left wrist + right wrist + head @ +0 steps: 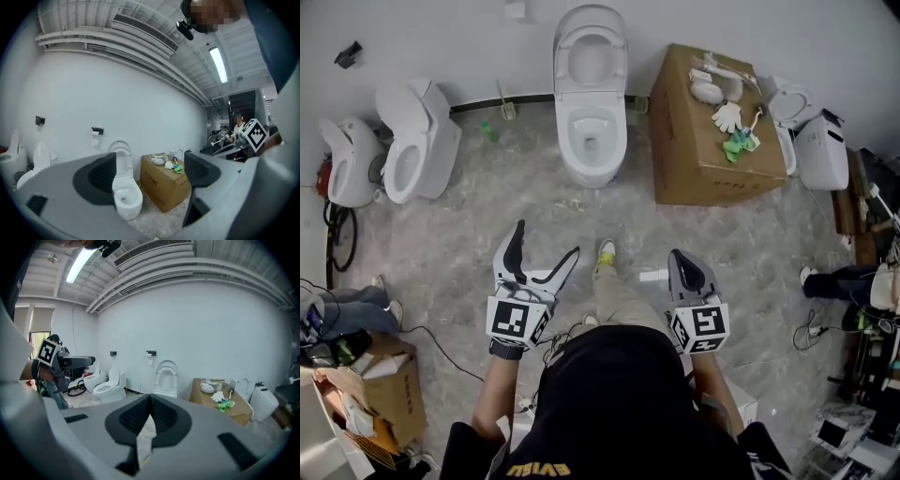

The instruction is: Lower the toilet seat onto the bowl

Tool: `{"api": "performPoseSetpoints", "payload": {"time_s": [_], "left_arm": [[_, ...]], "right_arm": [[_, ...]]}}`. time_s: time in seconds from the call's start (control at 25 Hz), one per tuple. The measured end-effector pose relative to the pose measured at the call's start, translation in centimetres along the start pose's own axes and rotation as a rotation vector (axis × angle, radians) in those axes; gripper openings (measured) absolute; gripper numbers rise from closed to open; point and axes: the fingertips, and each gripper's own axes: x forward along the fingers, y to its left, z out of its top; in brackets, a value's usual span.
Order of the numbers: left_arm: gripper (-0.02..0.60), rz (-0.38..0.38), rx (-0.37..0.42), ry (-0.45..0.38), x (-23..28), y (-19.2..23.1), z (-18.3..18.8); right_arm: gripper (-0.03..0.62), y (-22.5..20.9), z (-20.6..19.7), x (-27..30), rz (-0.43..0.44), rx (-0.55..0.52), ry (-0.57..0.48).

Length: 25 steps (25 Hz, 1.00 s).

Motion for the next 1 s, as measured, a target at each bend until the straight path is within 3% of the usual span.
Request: {"api": "performPoseSetpoints", "payload": {"time_s": [0.52,0.8,1.0], "left_arm": [[0.465,0.004,0.026,0.199,18.1,5.6,-1.0],[0.465,0.02,0.048,0.19,26.0,8.5,0.8],[0.463,0.013,0.082,0.174,29.8,10.4,1.4]], "right_arm": [[-0.005,-8.7,6.5,20.8,0.092,0.068,0.019],[-0.005,-13.8,8.2,26.4,0.089,0.113,0.039],[-0.005,-14.7,8.1,28.8,0.1,0.107,0.061]]}}
